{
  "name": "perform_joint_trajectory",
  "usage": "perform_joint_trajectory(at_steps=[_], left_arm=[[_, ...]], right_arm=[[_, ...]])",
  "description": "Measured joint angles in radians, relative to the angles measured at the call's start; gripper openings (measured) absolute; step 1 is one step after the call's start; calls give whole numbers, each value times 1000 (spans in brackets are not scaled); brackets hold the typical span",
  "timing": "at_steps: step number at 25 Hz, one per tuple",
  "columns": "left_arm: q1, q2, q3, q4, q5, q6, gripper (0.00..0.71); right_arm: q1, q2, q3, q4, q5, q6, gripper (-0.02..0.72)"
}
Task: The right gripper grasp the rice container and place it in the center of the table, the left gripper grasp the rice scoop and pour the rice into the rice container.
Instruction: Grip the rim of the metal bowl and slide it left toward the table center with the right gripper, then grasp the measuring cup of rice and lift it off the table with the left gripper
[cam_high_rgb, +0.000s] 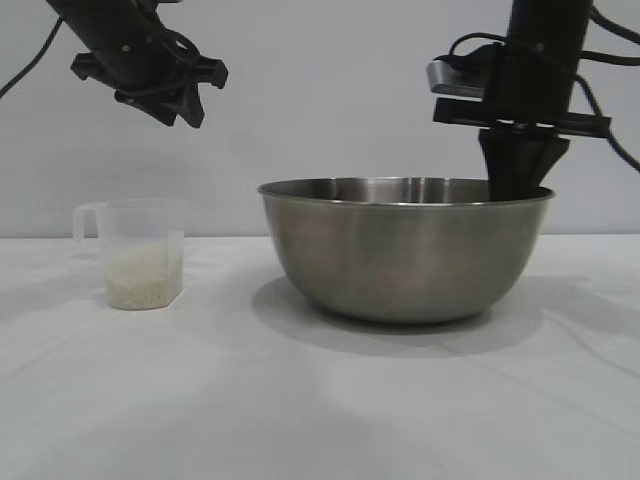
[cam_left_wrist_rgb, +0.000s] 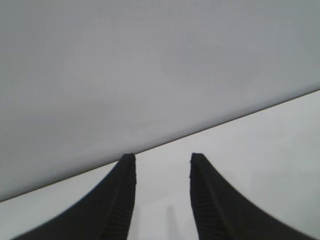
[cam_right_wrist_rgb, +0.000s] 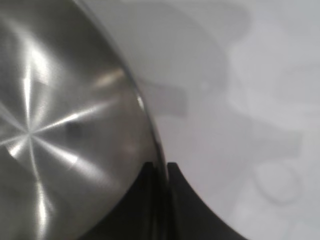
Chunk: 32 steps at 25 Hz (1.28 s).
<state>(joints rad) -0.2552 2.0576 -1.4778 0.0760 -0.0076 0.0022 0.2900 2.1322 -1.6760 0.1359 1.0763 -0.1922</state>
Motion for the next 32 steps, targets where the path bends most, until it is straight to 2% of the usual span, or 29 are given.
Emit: perform_joint_trajectory(at_steps=[3,4,5,11,13,16,17,21,27,30,32], left_arm=[[0,0,0,0,0,0,230],[0,0,0,0,0,0,230],[0,0,0,0,0,0,230],[0,0,-1,2,2,0,230],[0,0,-1,2,2,0,230],[0,0,-1,2,2,0,230],[0,0,-1,2,2,0,230],[0,0,-1,2,2,0,230],[0,-2,-1,2,2,0,230],[0,-3,-1,2,2,0,230],[0,-3,-1,2,2,0,230]], right_arm=[[6,11,-21,4,15,0,0],[6,15,-26,4,19,0,66],[6,17,-28,2,21,0,66],[6,15,-40,-11,44,-4,430],[6,-7,-40,-15,52,-4,494],[6,-67,-40,-18,25,-4,484],[6,-97,-38,-19,4,-4,524],[6,-246,61,-36,-124,-6,509],[6,-544,557,-120,-435,-6,509],[6,-709,753,-104,-508,-6,509],[6,-818,829,-89,-517,-6,509]])
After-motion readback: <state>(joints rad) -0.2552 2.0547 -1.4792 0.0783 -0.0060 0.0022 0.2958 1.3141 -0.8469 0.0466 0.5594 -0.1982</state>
